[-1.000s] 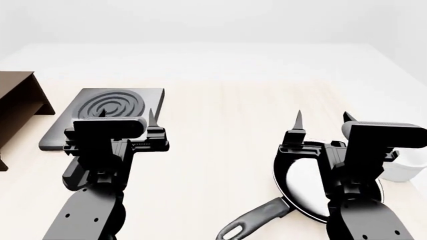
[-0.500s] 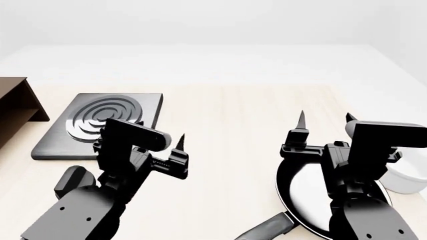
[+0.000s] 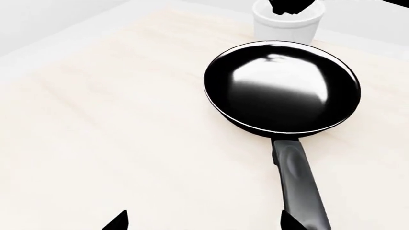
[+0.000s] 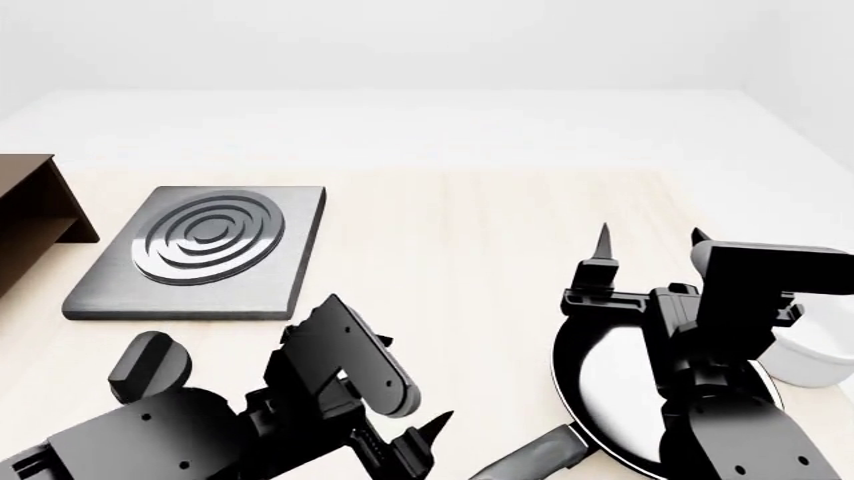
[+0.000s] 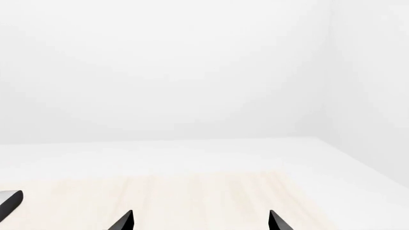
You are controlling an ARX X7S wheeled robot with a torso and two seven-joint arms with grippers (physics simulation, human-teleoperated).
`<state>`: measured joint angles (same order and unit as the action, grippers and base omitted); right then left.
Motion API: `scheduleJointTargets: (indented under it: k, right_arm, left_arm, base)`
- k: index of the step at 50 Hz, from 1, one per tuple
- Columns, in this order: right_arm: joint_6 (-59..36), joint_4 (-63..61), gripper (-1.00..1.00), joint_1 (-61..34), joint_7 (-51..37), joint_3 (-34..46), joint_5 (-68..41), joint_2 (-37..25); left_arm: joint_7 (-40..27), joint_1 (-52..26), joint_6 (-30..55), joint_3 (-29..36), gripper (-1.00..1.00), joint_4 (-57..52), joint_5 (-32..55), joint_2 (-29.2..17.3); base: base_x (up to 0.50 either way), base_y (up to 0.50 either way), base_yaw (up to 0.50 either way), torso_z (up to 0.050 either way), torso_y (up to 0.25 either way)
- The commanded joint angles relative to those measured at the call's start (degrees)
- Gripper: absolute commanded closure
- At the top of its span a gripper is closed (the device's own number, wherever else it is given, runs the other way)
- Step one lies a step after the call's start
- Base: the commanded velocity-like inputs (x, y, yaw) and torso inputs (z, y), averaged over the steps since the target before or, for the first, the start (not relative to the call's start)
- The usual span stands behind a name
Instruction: Put the frying pan on top of the cabinet.
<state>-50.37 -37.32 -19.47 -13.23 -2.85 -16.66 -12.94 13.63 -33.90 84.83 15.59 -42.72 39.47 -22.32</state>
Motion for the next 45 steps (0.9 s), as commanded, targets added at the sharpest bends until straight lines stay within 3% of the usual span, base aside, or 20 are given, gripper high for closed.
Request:
scheduleJointTargets:
  k: [1,3,9,21,45]
  right_arm:
    - [0.1,0.5,-1.00,-0.1,-0.3,0.7,-0.1,-0.2]
    - [0.1,0.6,-1.00,-0.1,-0.4,0.8,-0.1,-0.2]
    - [0.1,0.6,-1.00,-0.1,-0.6,1.1,-0.1,-0.4]
    - [0.4,1.2,-1.00,-0.1,-0.9,1.5,-0.1,-0.7]
    - [0.4,0.9,-1.00,-0.2,-1.4,1.7,-0.9,-1.1]
  left_arm:
    - [-9.2,-4.9,5.1,1.5,-1.00,4.3,16.1,2.1]
    - [-15.6,-5.6,5.0,1.9,-1.00,6.0,23.9,2.3]
    - [-25.2,-5.5,4.5,4.4,-1.00,8.4,33.1,3.4]
    - [-34.0,-4.2,3.4,8.6,-1.00,12.0,39.1,4.6]
    - [-25.4,-7.0,-7.4,26.6,-1.00,21.9,20.4,5.9]
  base:
    - [0.00,0.00,0.00,0.000,0.000]
    - [0.00,0.00,0.00,0.000,0.000]
    - [0.00,0.00,0.00,0.000,0.000]
    - [0.00,0.00,0.00,0.000,0.000]
    - [0.00,0.00,0.00,0.000,0.000]
